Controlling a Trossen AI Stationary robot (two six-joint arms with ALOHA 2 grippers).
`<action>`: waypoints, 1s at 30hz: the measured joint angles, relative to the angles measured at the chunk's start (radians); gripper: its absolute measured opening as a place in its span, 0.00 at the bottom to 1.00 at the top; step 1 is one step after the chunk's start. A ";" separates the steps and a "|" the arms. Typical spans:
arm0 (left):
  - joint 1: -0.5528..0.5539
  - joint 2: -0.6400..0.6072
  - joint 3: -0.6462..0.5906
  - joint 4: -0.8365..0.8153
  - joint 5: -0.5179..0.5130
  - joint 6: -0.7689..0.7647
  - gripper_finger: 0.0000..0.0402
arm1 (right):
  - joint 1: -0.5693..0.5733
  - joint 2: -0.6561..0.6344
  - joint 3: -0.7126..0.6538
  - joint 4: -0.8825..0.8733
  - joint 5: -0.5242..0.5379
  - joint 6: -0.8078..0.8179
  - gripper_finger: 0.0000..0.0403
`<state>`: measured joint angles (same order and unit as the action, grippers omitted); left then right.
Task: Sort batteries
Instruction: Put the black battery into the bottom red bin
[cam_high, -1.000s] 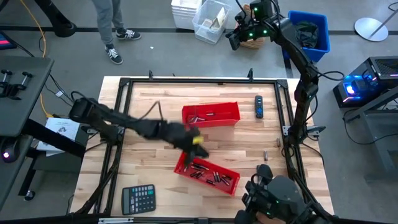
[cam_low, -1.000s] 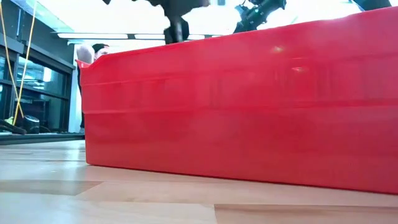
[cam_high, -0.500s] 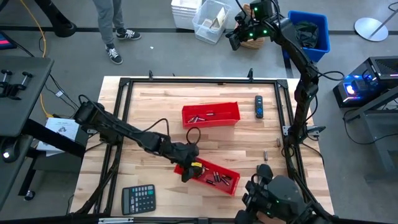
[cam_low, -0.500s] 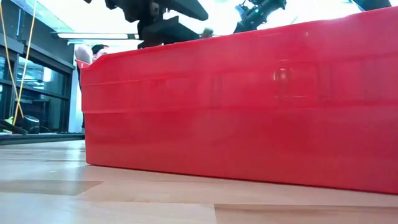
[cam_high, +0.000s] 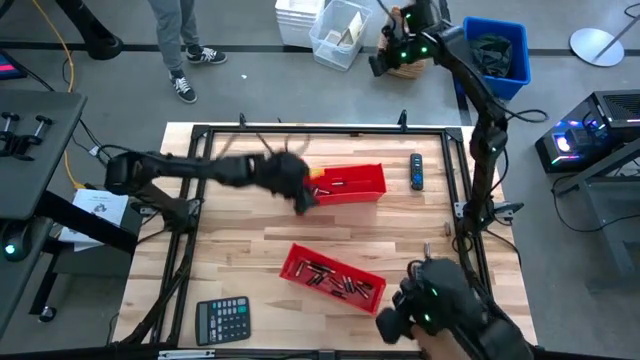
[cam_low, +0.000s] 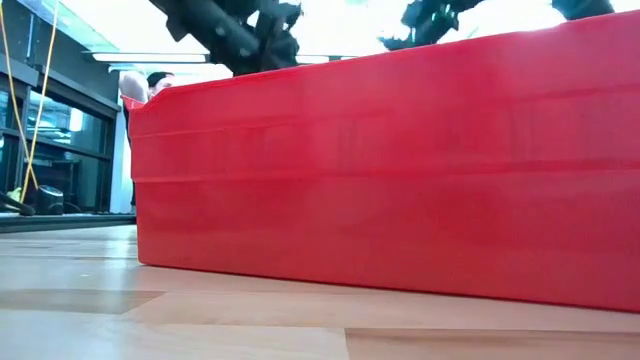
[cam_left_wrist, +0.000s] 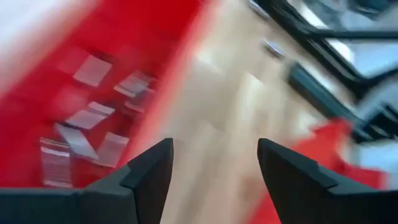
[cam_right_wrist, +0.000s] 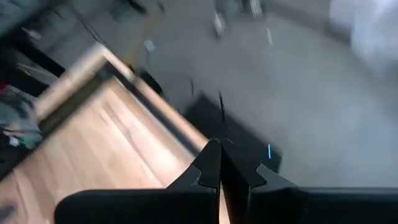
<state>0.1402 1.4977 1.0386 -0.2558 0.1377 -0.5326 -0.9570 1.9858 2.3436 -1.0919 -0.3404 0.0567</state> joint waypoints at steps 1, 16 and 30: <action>0.052 -0.013 0.000 -0.013 0.003 0.040 0.57 | -0.010 0.025 0.000 -0.035 0.001 0.013 0.00; 0.649 -0.090 0.000 0.048 0.179 0.307 0.57 | 0.039 0.432 -0.003 -0.237 0.048 -0.065 0.10; 0.706 -0.064 0.000 0.043 0.177 0.391 0.57 | 0.101 0.430 -0.002 -0.320 0.217 -0.169 0.49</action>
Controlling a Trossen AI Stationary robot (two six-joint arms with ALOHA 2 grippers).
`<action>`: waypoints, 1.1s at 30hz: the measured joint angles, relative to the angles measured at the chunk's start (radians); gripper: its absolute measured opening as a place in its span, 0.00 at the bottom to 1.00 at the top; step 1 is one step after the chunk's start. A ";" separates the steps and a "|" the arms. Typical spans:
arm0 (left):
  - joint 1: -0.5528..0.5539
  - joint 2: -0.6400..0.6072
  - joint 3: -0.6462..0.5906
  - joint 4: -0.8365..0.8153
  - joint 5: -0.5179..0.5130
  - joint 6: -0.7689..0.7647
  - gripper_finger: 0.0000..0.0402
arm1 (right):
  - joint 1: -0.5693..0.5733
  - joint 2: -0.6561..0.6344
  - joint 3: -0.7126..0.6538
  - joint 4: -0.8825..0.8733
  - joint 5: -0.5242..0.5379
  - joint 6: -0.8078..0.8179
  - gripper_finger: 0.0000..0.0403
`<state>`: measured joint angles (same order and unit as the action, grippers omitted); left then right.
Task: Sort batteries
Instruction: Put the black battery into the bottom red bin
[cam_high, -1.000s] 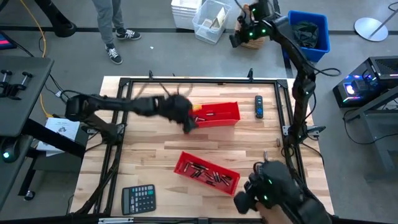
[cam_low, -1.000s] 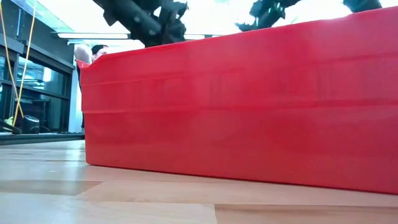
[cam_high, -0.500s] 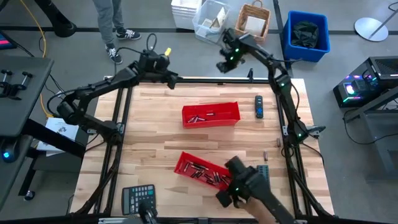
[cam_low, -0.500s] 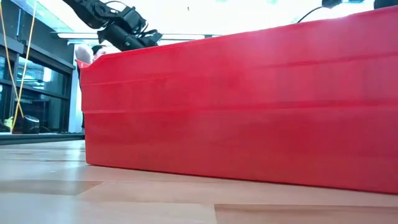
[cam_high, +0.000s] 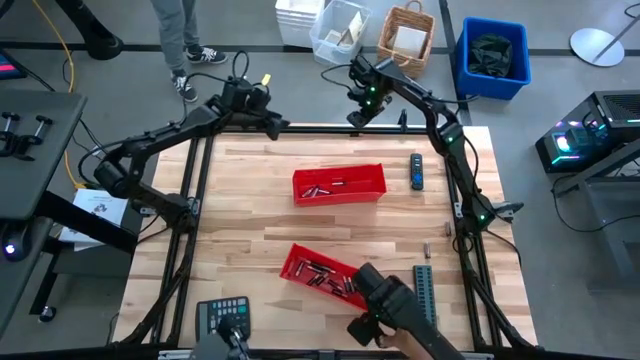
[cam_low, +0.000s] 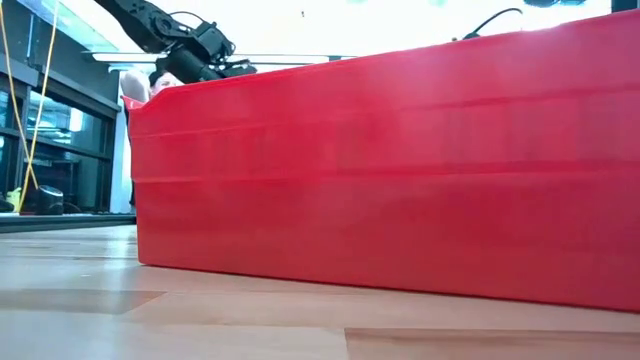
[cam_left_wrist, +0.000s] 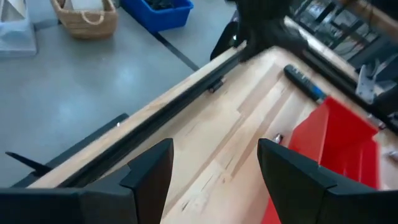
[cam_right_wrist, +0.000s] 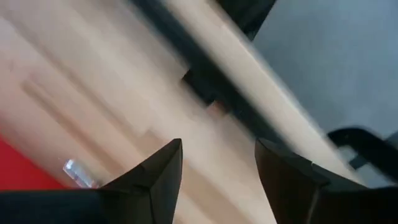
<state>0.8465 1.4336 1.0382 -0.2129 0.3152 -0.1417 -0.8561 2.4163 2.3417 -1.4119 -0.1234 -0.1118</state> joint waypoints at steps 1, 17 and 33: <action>-0.002 0.010 0.000 0.000 -0.001 0.002 0.57 | -0.001 0.002 0.000 0.005 -0.004 -0.007 0.49; -0.038 0.059 -0.001 -0.003 -0.003 0.016 0.57 | 0.031 -0.007 -0.249 -0.132 0.071 -0.082 0.45; -0.035 0.059 -0.001 0.034 -0.067 0.067 0.57 | 0.071 -0.147 -0.548 0.427 0.205 -0.390 0.40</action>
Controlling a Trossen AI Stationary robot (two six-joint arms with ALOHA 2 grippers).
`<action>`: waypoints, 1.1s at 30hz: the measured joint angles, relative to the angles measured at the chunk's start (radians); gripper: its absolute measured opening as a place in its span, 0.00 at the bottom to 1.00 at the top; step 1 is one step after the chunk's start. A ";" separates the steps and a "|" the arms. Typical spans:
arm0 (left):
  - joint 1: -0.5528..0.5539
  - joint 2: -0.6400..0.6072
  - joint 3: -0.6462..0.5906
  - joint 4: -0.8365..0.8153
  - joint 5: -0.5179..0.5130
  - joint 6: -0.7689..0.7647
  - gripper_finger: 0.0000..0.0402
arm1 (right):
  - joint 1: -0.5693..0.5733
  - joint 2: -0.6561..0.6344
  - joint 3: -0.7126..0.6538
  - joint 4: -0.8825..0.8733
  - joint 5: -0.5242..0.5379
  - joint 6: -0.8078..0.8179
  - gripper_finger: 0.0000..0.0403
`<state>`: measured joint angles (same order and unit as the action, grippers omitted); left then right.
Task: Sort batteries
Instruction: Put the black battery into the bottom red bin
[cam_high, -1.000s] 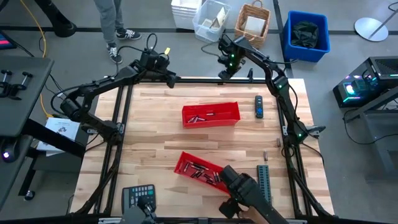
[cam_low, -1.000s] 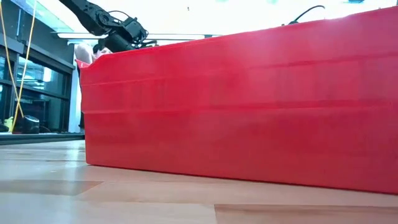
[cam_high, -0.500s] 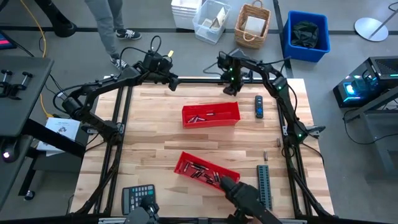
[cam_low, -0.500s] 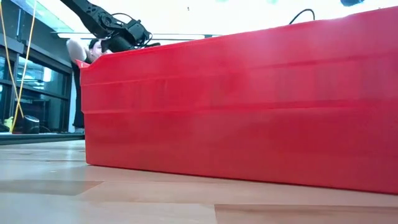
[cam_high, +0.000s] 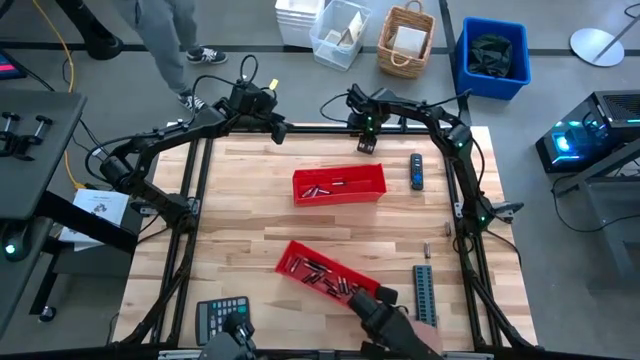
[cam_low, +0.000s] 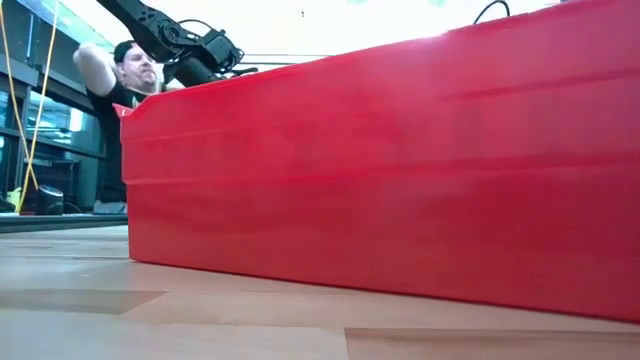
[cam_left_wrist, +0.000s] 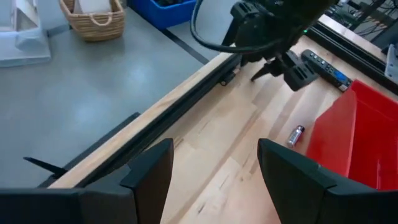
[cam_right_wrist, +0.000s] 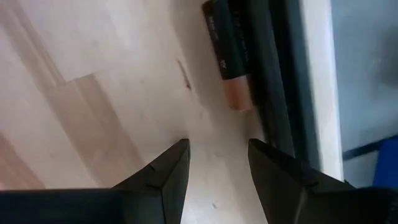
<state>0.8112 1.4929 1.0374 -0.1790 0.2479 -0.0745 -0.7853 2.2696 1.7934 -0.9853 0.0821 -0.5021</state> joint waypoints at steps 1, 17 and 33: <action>0.000 0.000 0.000 0.001 -0.005 0.000 0.57 | 0.000 0.000 -0.004 0.008 -0.006 -0.005 0.40; 0.001 0.000 0.000 0.001 -0.051 0.012 0.57 | 0.060 0.000 -0.001 0.167 -0.026 -0.135 0.40; 0.021 0.000 0.000 -0.044 -0.052 0.061 0.57 | 0.092 0.001 0.059 0.185 -0.053 -0.196 0.40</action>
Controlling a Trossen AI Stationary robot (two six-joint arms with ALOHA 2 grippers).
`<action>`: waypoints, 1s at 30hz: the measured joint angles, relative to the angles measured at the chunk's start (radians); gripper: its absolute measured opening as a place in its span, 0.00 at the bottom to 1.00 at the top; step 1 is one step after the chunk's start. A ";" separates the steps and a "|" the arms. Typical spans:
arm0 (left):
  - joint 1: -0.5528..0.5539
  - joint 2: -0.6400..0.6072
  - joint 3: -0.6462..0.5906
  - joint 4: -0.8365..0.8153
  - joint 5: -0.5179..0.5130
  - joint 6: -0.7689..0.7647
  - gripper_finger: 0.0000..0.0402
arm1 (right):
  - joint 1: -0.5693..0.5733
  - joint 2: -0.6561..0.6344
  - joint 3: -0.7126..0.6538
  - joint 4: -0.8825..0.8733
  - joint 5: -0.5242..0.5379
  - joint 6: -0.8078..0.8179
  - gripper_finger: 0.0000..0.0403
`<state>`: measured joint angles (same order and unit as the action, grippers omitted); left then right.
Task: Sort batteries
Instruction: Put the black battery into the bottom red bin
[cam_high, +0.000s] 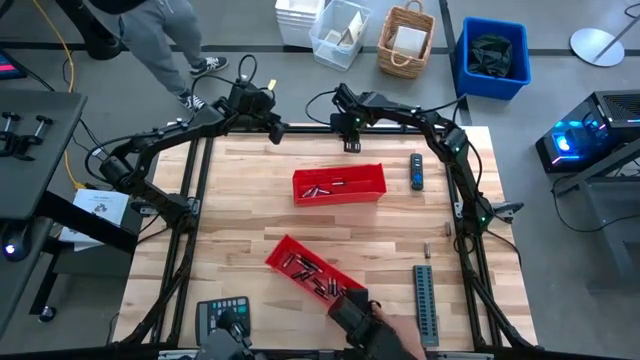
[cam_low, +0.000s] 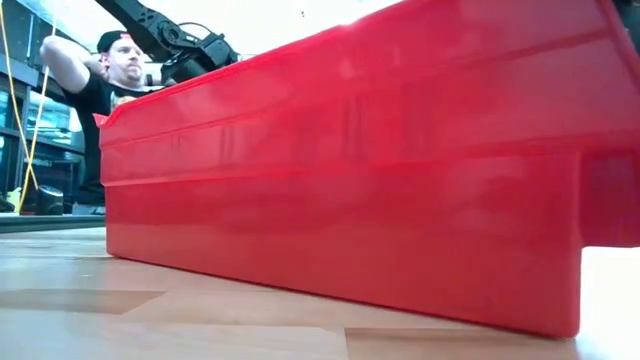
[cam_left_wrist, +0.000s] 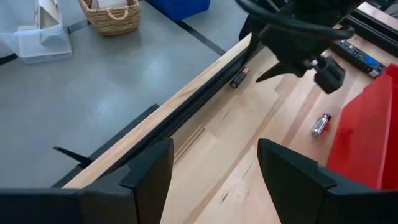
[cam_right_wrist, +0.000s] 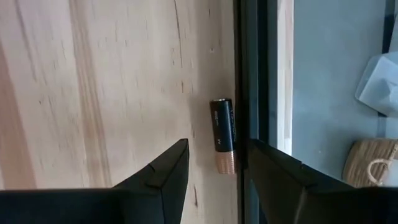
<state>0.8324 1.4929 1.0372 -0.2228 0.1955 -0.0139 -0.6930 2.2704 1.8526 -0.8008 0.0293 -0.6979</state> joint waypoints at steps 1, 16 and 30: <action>0.002 0.000 0.000 -0.001 0.000 0.000 0.57 | -0.001 0.000 0.000 0.000 -0.010 -0.003 0.40; -0.002 0.000 0.000 0.002 0.003 0.044 0.57 | -0.003 0.008 -0.003 0.011 0.041 -0.042 0.40; 0.006 -0.001 0.000 0.009 0.003 0.060 0.57 | 0.005 0.003 0.129 -0.072 0.065 0.064 0.40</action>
<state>0.8385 1.4921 1.0374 -0.2137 0.1986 0.0463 -0.6878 2.2734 1.9818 -0.8726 0.0945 -0.6343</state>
